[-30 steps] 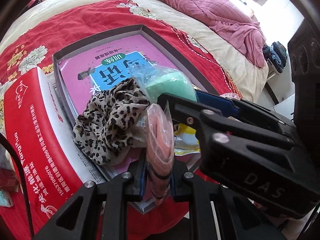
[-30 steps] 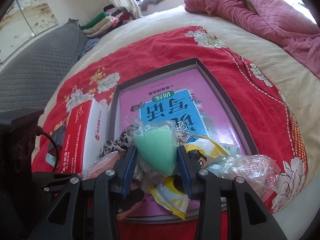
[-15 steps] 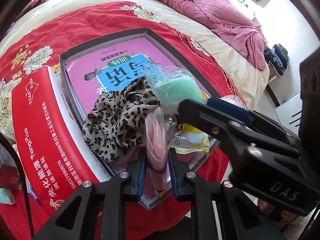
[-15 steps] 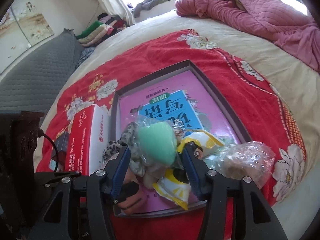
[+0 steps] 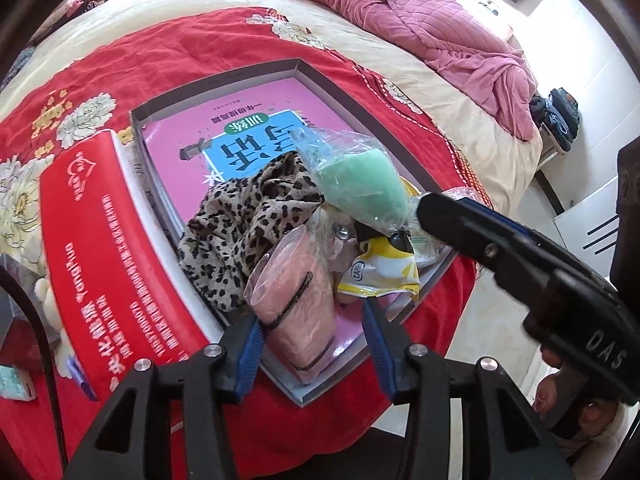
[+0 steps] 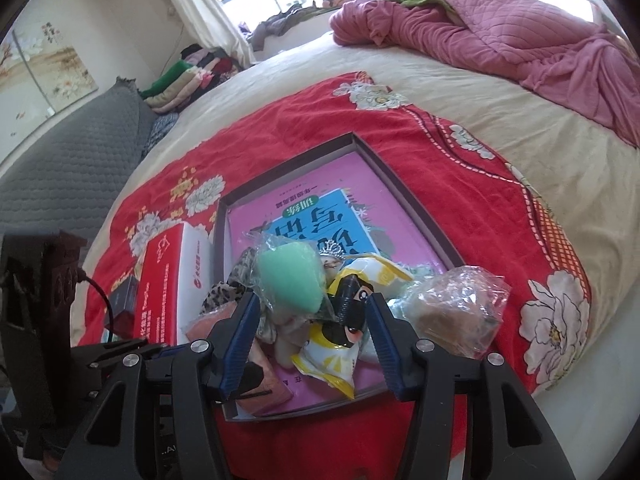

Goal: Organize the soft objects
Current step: 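Open both grippers and move both tools back toward the remaining items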

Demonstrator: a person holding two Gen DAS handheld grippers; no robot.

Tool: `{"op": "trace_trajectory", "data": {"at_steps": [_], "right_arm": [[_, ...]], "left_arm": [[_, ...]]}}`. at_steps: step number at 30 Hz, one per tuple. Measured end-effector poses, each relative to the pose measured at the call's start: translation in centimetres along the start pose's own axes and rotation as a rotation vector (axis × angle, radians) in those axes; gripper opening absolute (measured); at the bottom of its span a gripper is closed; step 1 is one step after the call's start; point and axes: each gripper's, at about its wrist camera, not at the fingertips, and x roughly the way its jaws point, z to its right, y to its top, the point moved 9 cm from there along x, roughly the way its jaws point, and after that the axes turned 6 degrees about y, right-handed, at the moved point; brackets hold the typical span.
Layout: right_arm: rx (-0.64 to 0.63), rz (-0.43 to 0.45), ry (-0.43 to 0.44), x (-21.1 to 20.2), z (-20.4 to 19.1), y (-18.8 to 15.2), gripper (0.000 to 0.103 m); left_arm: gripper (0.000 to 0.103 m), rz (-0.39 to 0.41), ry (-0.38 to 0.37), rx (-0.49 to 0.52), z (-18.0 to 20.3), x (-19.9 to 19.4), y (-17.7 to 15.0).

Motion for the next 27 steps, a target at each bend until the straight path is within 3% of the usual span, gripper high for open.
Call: {"op": "trace_trajectory", "data": {"at_steps": [16, 20, 23, 24, 25, 27], "right_arm": [[-0.008, 0.069, -0.074, -2.9, 0.4, 0.5, 0.058], [-0.039, 0.093, -0.104, -3.7, 0.0, 0.5, 0.058], [-0.054, 0.131, -0.127, -4.7, -0.2, 0.8, 0.058], [-0.060, 0.142, -0.127, -5.0, -0.4, 0.8, 0.061], [-0.064, 0.154, -0.130, -5.4, -0.6, 0.9, 0.071], [-0.078, 0.179, -0.133, -6.1, -1.1, 1.2, 0.074]], "left_arm": [[0.049, 0.049, 0.011, 0.006, 0.1, -2.8, -0.4], [0.062, 0.067, 0.012, 0.002, 0.0, -3.6, -0.5], [0.062, 0.082, 0.010, -0.004, -0.3, -4.5, -0.7], [0.062, 0.086, 0.011, -0.005, -0.4, -4.8, -0.8], [0.063, 0.093, 0.014, -0.005, -0.5, -5.1, -0.8], [0.064, 0.103, 0.018, -0.010, -0.8, -5.7, -1.0]]}}
